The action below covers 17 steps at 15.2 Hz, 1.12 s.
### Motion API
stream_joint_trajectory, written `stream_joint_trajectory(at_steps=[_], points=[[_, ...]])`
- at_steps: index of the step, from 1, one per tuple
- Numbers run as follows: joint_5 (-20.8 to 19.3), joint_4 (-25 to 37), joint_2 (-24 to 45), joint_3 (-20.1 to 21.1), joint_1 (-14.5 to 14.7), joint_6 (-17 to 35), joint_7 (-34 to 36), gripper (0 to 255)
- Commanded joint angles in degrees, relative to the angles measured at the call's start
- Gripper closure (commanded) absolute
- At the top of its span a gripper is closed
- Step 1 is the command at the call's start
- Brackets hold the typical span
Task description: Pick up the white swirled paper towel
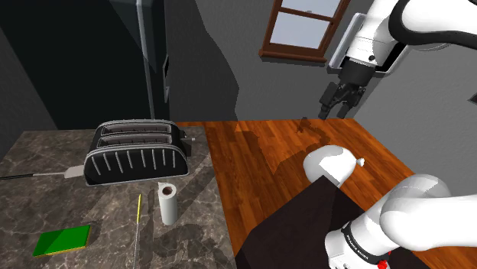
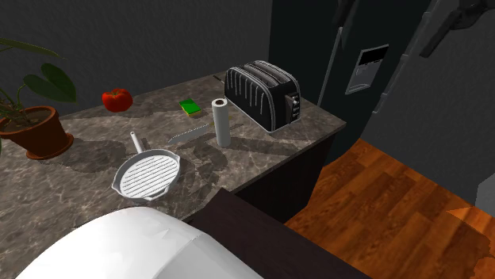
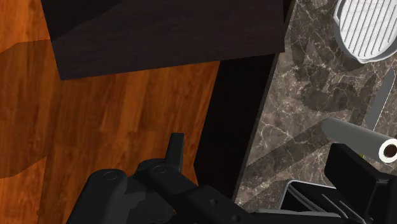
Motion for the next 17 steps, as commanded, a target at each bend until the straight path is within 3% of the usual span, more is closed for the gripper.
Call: stream_joint_trajectory(at_steps=[1,9,17], points=[[0.00,0.00,0.00,0.00,0.00,0.00,0.00,0],[5.57,-5.05,4.45,9.88,3.02,11.91,9.62,0],[8.50,-4.89,14.89,19.90,5.15,24.56,19.39,0]])
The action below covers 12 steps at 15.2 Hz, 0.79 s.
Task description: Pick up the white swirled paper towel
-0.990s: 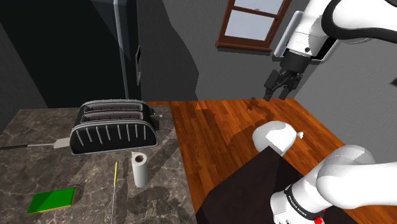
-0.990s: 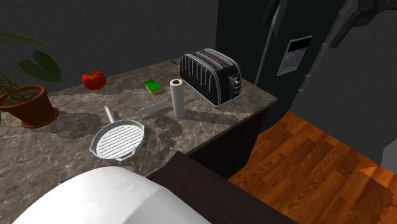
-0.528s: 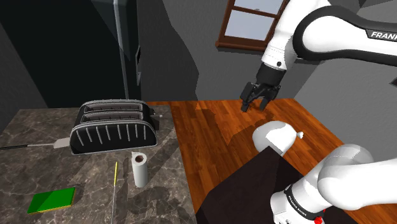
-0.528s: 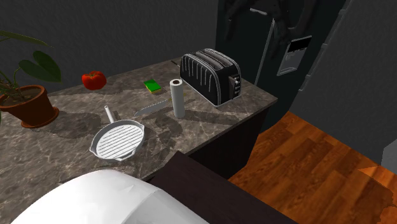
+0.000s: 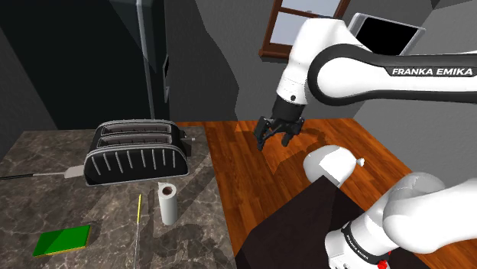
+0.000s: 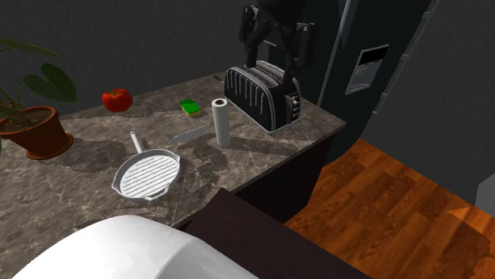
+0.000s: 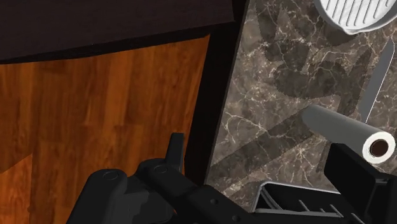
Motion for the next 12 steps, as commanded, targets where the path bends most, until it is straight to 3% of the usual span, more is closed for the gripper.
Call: stream_joint_trajectory(at_steps=[1,7,12], points=[[0.30,0.11,2.93,2.51,0.41,3.44,2.63,0],[-2.36,4.14,14.61,9.64,0.55,12.27,11.62,0],[-9.20,9.64,26.29,14.34,0.70,18.15,21.27,0]])
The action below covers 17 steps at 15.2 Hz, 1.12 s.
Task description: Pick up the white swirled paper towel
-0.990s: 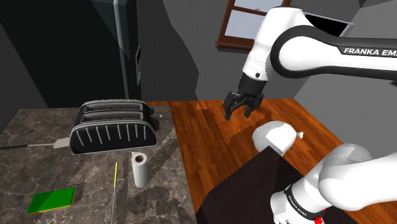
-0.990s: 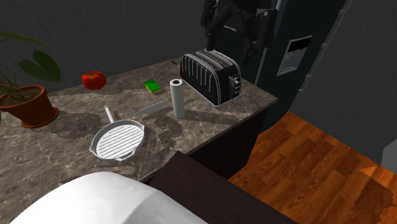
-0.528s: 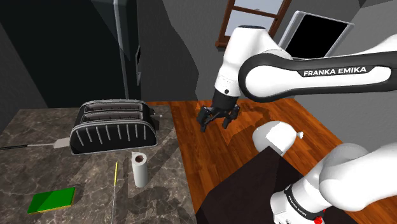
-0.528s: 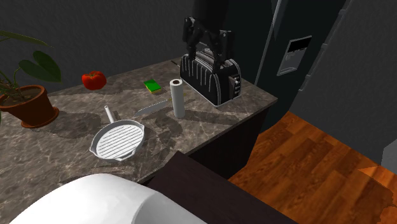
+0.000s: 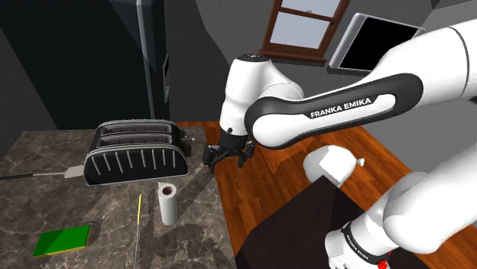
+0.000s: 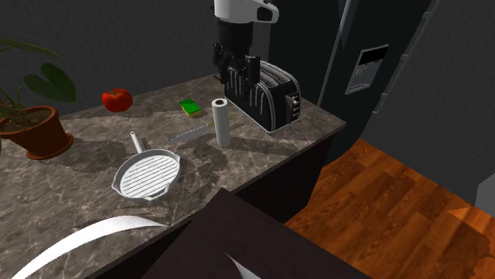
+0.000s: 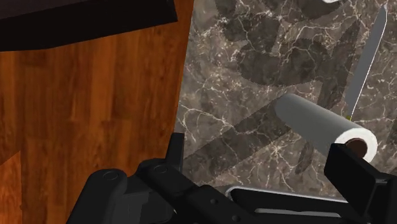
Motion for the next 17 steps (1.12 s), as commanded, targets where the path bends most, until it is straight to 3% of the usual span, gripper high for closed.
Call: stream_joint_trajectory(at_steps=[1,5,10,15,17], points=[[-3.49,2.16,4.91,1.49,0.40,2.36,4.36,0],[-11.86,8.46,15.20,2.10,2.91,4.69,13.14,0],[-20.91,18.36,27.56,-0.42,8.88,5.01,22.05,0],[-26.76,30.54,39.32,-3.90,15.61,3.29,27.66,0],[-27.41,31.93,41.04,-4.52,16.50,3.52,28.20,0]])
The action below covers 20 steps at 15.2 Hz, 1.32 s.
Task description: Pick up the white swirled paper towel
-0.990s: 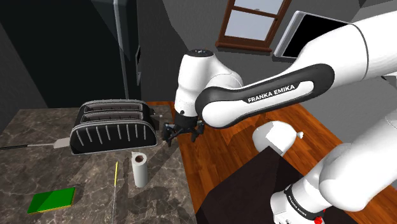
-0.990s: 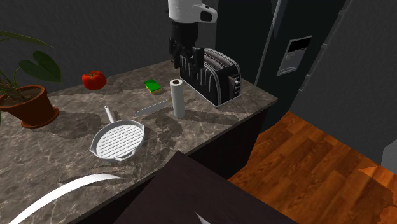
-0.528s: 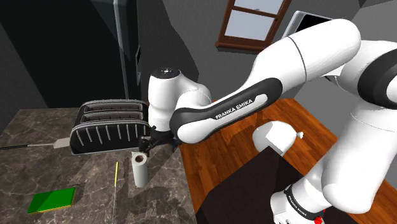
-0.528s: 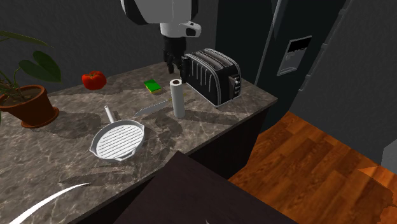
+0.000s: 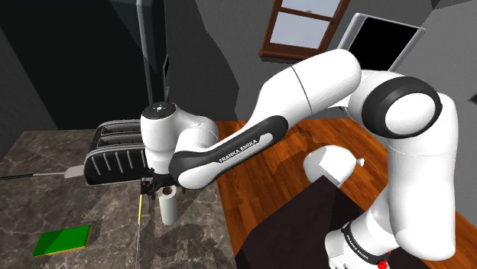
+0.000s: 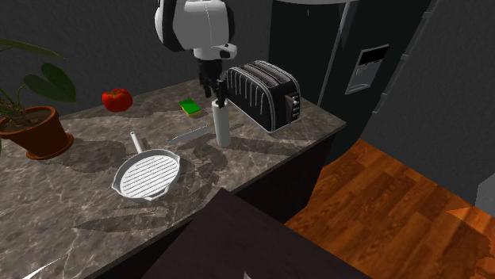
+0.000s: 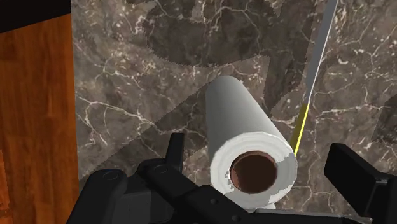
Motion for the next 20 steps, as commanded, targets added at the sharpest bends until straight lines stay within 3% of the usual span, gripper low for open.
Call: stream_joint_trajectory(at_steps=[1,8,9,20], points=[[-0.80,0.83,1.63,-0.61,0.77,0.71,0.67,0],[-2.18,0.85,4.47,-1.75,1.56,3.42,1.47,0],[-2.18,0.79,4.44,-1.75,1.56,3.45,1.49,255],[-1.69,0.79,3.42,-1.33,1.26,2.47,1.19,255]])
